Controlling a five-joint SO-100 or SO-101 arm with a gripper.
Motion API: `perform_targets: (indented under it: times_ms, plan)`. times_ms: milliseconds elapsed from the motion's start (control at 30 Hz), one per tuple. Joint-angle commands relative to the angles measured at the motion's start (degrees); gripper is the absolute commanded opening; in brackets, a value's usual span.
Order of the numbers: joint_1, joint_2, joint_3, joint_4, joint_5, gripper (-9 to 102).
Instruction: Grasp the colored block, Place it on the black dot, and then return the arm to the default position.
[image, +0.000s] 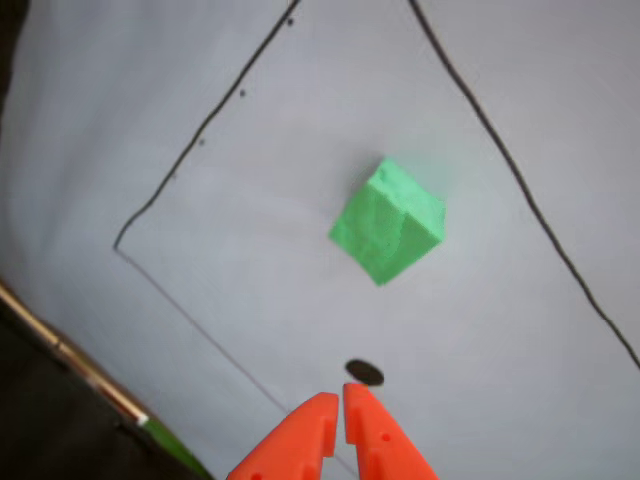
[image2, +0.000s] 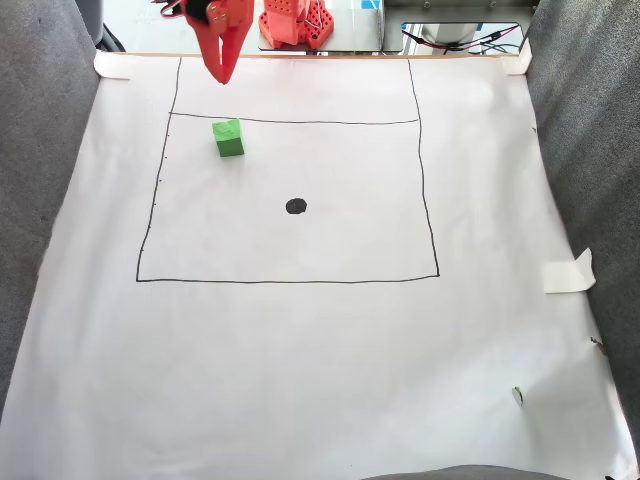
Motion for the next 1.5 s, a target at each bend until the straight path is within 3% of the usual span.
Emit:
perform_targets:
  times_ms: [0, 100, 333, 800, 967, 1467]
  plan:
    - [-0.6, -1.5, -4.0, 0.3, -2.0, 0]
    - [-2.0, -4.0, -6.4, 2.8, -5.0, 0]
    - [-2.8, -11.7, -18.8, 18.2, -3.7, 0]
    - [-2.8, -22.9, -26.9, 27.2, -6.9, 0]
    - [-2.9, -23.6, -26.9, 25.9, -14.5, 0]
    - [-3.6, -22.8, -26.4, 24.2, -51.8, 0]
